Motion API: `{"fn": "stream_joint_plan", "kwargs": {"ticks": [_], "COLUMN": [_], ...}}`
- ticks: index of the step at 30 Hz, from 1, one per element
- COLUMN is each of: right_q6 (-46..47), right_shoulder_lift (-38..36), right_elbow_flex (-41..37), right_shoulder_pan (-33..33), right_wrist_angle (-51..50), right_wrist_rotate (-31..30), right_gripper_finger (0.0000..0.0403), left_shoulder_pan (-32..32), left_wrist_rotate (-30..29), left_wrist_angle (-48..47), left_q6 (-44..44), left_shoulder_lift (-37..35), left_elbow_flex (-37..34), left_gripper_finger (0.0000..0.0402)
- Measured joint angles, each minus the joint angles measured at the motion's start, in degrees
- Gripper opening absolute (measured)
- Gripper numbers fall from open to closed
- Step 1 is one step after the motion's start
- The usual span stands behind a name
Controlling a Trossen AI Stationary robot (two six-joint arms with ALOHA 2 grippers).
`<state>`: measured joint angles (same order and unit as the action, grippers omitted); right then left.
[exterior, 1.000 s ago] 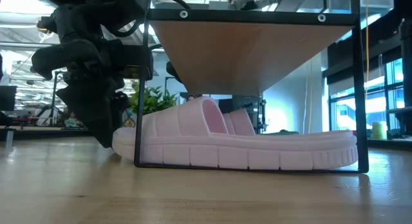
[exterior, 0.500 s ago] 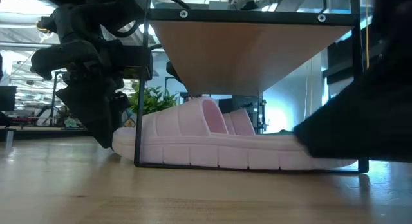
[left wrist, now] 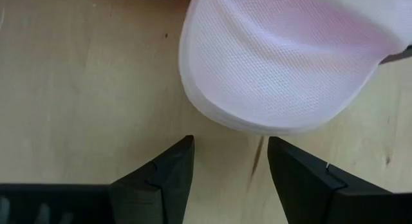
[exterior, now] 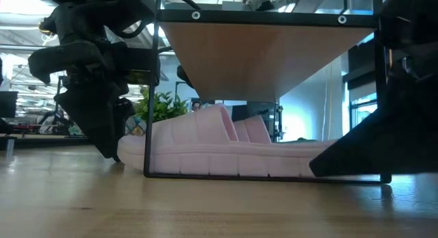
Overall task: Pick and place slides into the shelf
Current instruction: Adjust the pink slides under the shelf
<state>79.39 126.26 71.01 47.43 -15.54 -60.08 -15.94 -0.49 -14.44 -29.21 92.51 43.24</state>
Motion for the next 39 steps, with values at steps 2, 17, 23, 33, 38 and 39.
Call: {"fn": "stream_joint_plan", "kwargs": {"ticks": [2, 17, 23, 33, 38, 39], "right_q6": [0.0, -0.1, -0.1, -0.3, -0.3, -0.3], "right_shoulder_lift": [0.0, 0.0, 0.0, 0.0, 0.0, 0.0], "right_elbow_flex": [1.0, 1.6, 1.6, 1.6, 1.6, 1.6], "right_shoulder_pan": [-0.4, -1.3, -2.2, -2.9, -2.9, -2.9], "right_wrist_angle": [-3.5, -7.3, -7.8, -8.6, -8.7, -8.7], "right_wrist_rotate": [-0.2, 1.8, 1.8, 1.9, 1.9, 1.9], "right_gripper_finger": [0.0085, 0.0006, 0.0008, 0.0009, 0.0009, 0.0009], "left_shoulder_pan": [0.0, 0.0, -1.1, -1.8, -1.7, -1.7], "left_wrist_rotate": [0.0, 2.0, 5.7, 2.6, 1.4, 1.5], "left_wrist_angle": [0.0, 1.3, 2.2, 9.4, 9.4, 9.4], "left_q6": [-0.8, -5.6, -6.2, -8.2, -8.2, -8.2], "left_shoulder_lift": [0.0, 0.0, 0.0, 0.0, 0.0, 0.0], "left_elbow_flex": [0.0, 0.0, 0.0, 0.0, 0.0, 0.0], "left_gripper_finger": [0.0189, 0.0189, 0.0189, 0.0189, 0.0189, 0.0189]}}
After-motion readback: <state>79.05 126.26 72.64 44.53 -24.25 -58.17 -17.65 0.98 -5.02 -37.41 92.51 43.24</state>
